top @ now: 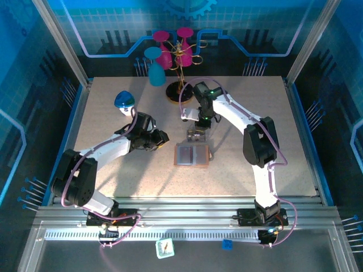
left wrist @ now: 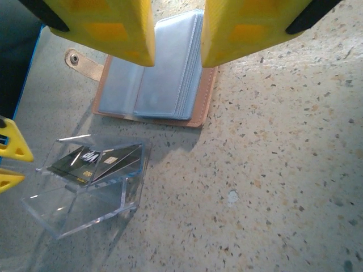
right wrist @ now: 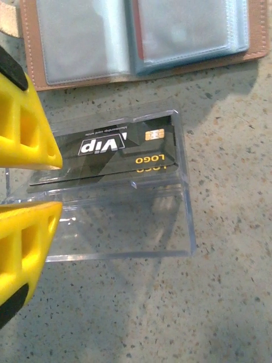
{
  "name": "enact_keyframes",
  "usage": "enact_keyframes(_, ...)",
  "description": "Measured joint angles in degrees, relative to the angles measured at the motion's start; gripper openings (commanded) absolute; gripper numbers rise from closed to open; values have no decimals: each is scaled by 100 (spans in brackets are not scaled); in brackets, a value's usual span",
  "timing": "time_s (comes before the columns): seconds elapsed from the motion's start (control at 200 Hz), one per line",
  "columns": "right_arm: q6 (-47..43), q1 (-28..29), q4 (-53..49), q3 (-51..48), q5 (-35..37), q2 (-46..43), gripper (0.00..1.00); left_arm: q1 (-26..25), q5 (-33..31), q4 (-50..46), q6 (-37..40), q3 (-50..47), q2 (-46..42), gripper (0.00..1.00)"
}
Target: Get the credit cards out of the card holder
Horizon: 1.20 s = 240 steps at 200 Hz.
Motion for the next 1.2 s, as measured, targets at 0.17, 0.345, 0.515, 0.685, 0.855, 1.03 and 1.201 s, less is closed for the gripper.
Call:
enact_keyframes(0.17,691,0,127,-179,-48,-326,25,0,227,109,-2,2,317,29)
enact_keyframes(0.345,1790,0,461,-704,-345,-898,27,-90,400,170,0,94,612,30)
enact_keyframes(0.515,3239,0,1034,-1497,-695,-1552,26,-184,525,262,-2,203,791,30)
enact_keyframes(0.685,4795,0,1648,-2332,-1113,-2000,24,-236,608,326,0,280,911,31)
enact_keyframes(0.855,6343,-2,2197,-3156,-1661,-2243,20,-306,627,326,2,313,935,31)
enact_keyframes(1.03,7595,-2,2780,-3768,-2299,-2319,19,-378,691,332,0,326,1025,30)
enact_keyframes(1.201,8325,0,3080,-3945,-2717,-2319,20,-400,695,319,0,326,1073,27)
